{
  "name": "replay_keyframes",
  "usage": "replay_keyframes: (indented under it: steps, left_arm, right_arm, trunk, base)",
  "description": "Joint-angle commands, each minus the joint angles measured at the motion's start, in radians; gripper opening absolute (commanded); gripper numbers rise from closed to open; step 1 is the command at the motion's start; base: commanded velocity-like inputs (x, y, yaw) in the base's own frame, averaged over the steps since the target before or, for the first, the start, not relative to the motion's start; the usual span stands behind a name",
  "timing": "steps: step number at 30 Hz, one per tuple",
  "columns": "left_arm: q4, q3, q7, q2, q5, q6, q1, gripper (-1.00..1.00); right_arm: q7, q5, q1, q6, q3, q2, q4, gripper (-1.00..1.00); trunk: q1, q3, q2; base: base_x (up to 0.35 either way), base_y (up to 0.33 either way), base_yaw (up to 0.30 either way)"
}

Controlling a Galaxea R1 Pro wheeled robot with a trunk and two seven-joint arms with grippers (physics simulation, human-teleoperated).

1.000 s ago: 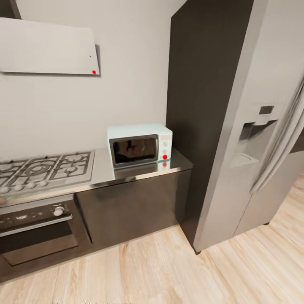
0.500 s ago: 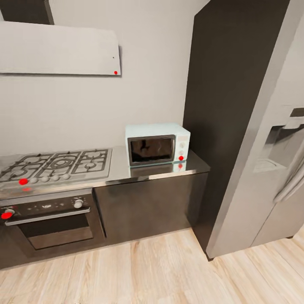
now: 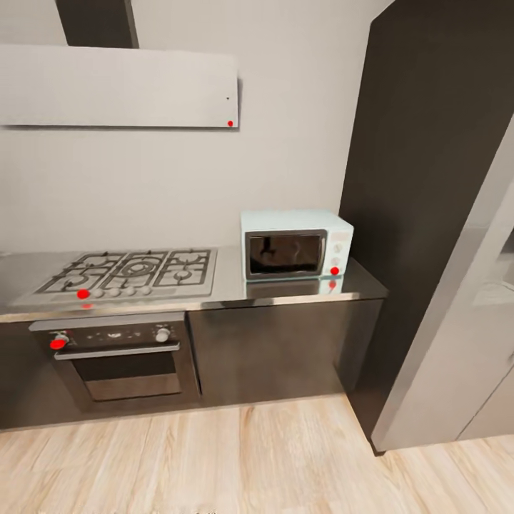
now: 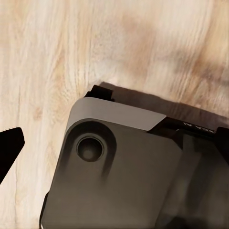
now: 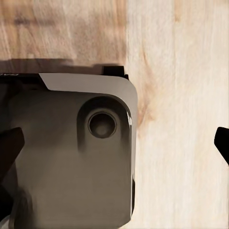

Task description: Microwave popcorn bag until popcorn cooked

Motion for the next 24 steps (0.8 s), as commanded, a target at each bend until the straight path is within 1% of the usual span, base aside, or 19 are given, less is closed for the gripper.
replay_keyframes:
  steps: [1, 17, 19, 24]
  left_arm:
    - [0.000, -0.008, 0.004, 0.000, 0.008, -0.003, -0.001, 1.00]
    - [0.000, -0.008, 0.002, 0.001, 0.007, -0.003, -0.001, 1.00]
    - [0.001, -0.008, 0.002, 0.001, 0.008, -0.003, -0.001, 1.00]
    - [0.000, -0.008, 0.002, 0.001, 0.007, -0.003, -0.001, 1.00]
  right_arm:
    - [0.002, 0.010, -0.001, -0.005, -0.009, -0.001, 0.003, 1.00]
    - [0.002, 0.010, -0.001, -0.005, -0.009, -0.001, 0.003, 1.00]
    - [0.002, 0.010, -0.001, -0.005, -0.009, -0.001, 0.003, 1.00]
    - [0.002, 0.010, -0.001, -0.006, -0.009, -0.002, 0.003, 1.00]
  trunk:
    - [0.000, -0.001, -0.001]
    - [0.000, -0.001, -0.001]
    - [0.000, -0.001, -0.001]
    - [0.000, -0.001, -0.001]
  base:
    - [0.000, 0.000, 0.245]
    - [0.000, 0.000, 0.245]
    - [0.000, 0.000, 0.126]
    - [0.000, 0.000, 0.019]
